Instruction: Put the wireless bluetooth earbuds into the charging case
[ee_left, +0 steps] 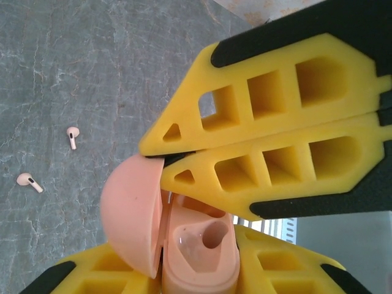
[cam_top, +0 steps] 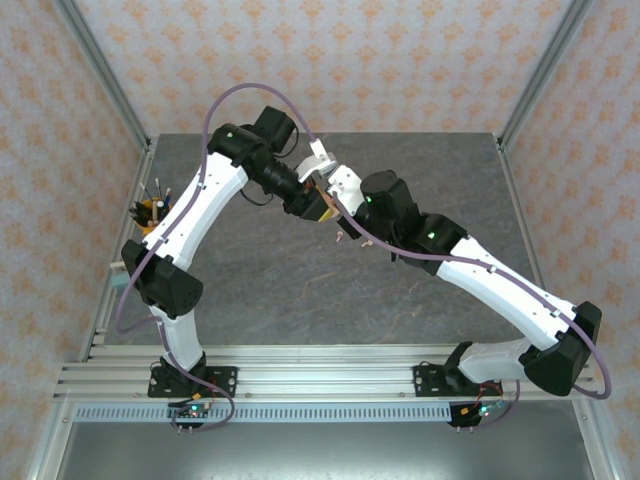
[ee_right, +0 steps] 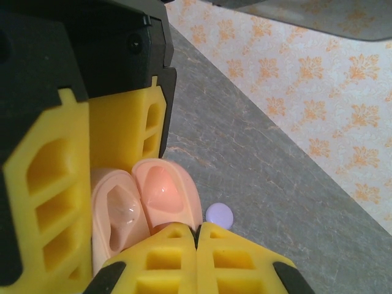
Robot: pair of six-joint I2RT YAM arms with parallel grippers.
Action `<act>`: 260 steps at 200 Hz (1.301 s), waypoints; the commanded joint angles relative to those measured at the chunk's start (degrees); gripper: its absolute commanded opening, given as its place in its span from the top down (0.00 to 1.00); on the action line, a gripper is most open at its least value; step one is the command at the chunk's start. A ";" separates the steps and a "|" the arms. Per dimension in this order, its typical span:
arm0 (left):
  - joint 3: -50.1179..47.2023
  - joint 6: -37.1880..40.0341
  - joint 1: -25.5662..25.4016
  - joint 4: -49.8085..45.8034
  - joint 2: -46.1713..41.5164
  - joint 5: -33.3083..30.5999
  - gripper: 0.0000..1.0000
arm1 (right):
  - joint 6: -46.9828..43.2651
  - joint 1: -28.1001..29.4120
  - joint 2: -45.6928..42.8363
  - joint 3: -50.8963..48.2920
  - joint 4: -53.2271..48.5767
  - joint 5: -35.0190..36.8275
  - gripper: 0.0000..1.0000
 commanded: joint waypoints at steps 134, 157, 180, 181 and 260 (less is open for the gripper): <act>-6.77 -4.61 -0.31 12.22 -5.63 -5.17 1.00 | 13.00 -3.28 -6.57 3.56 -4.92 1.92 0.54; -11.61 -7.28 -0.31 20.16 -9.29 -9.27 1.00 | 21.89 -7.21 -11.07 -1.08 -4.51 0.50 0.49; -18.02 -10.41 -0.30 29.76 -13.55 -13.59 1.00 | 31.44 -9.95 -11.44 -4.63 -4.94 0.00 0.47; -18.35 -10.43 -0.31 30.24 -13.75 -13.76 1.00 | 31.82 -9.99 -11.33 -4.71 -5.00 -0.01 0.47; -45.15 -16.91 -2.90 64.21 -30.10 -41.48 1.00 | 54.73 -10.81 9.52 2.96 -15.10 4.41 0.47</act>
